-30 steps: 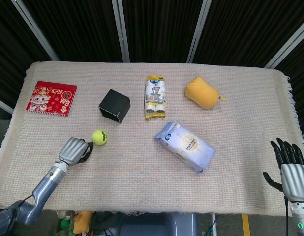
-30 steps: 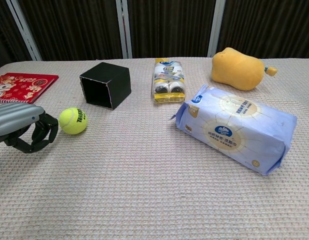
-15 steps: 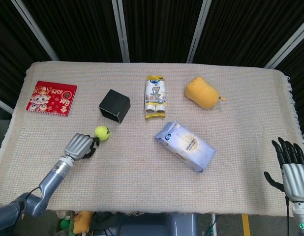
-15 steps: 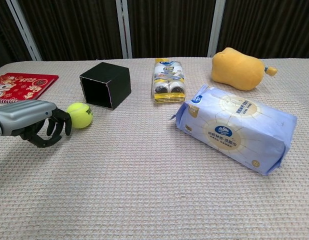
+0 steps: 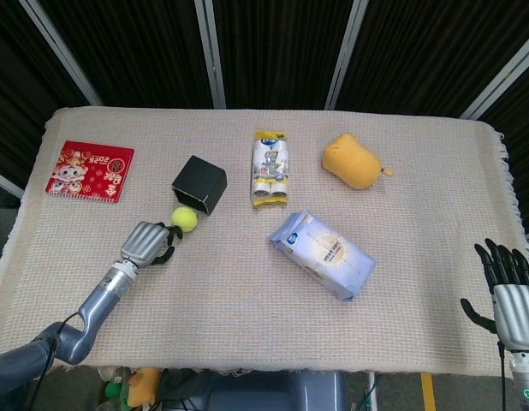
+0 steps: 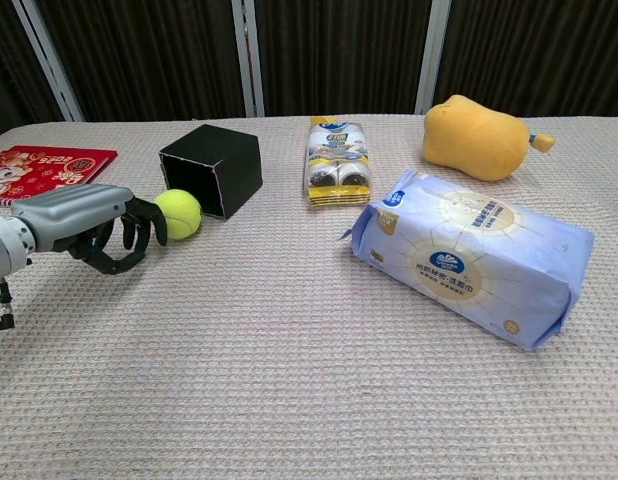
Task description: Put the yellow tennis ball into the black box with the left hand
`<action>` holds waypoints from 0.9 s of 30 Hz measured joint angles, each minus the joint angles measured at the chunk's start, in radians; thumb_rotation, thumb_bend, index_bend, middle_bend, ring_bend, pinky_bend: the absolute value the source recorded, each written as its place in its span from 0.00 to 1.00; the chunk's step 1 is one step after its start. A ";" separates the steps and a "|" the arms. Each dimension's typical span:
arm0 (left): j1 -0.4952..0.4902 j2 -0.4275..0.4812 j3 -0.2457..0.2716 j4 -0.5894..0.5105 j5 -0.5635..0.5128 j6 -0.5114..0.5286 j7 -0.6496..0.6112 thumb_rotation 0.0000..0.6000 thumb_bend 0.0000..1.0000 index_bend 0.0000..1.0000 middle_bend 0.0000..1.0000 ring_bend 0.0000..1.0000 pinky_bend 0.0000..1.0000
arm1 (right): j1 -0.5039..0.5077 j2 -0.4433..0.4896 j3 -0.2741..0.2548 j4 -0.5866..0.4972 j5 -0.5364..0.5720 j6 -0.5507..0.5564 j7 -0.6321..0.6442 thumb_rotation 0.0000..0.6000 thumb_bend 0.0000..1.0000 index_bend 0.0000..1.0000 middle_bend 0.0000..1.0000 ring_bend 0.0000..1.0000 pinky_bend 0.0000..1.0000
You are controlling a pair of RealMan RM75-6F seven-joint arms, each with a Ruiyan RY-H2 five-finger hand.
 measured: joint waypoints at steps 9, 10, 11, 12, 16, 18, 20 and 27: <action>-0.048 -0.044 -0.015 0.102 0.004 -0.010 -0.054 1.00 0.46 0.35 0.46 0.34 0.45 | 0.000 0.002 0.001 0.001 0.002 -0.001 0.005 1.00 0.29 0.00 0.00 0.00 0.00; -0.053 -0.049 -0.016 0.114 0.005 -0.012 -0.059 1.00 0.46 0.34 0.45 0.32 0.44 | 0.000 0.002 0.002 0.001 0.002 0.000 0.005 1.00 0.29 0.00 0.00 0.00 0.00; -0.060 -0.056 -0.018 0.131 0.005 -0.014 -0.065 1.00 0.46 0.34 0.43 0.30 0.41 | -0.001 0.002 0.002 0.001 0.002 0.001 0.006 1.00 0.29 0.00 0.00 0.00 0.00; -0.065 -0.060 -0.020 0.143 0.004 -0.016 -0.070 1.00 0.46 0.33 0.41 0.27 0.38 | -0.001 0.002 0.002 0.001 0.002 0.002 0.006 1.00 0.29 0.00 0.00 0.00 0.00; -0.086 -0.082 -0.030 0.191 -0.003 -0.023 -0.088 1.00 0.46 0.30 0.33 0.17 0.29 | -0.002 0.004 0.002 0.000 0.002 0.003 0.009 1.00 0.29 0.00 0.00 0.00 0.00; -0.096 -0.092 -0.035 0.213 -0.007 -0.026 -0.100 1.00 0.46 0.29 0.30 0.14 0.27 | -0.003 0.005 0.002 0.000 0.001 0.005 0.012 1.00 0.29 0.00 0.00 0.00 0.00; -0.104 -0.101 -0.036 0.230 -0.009 -0.028 -0.112 1.00 0.46 0.28 0.26 0.11 0.24 | -0.004 0.006 0.002 0.000 0.001 0.006 0.014 1.00 0.29 0.00 0.00 0.00 0.00; -0.137 -0.116 -0.023 0.265 0.002 -0.057 -0.150 1.00 0.46 0.21 0.14 0.00 0.07 | -0.006 0.009 0.002 0.001 -0.003 0.010 0.022 1.00 0.29 0.00 0.00 0.00 0.00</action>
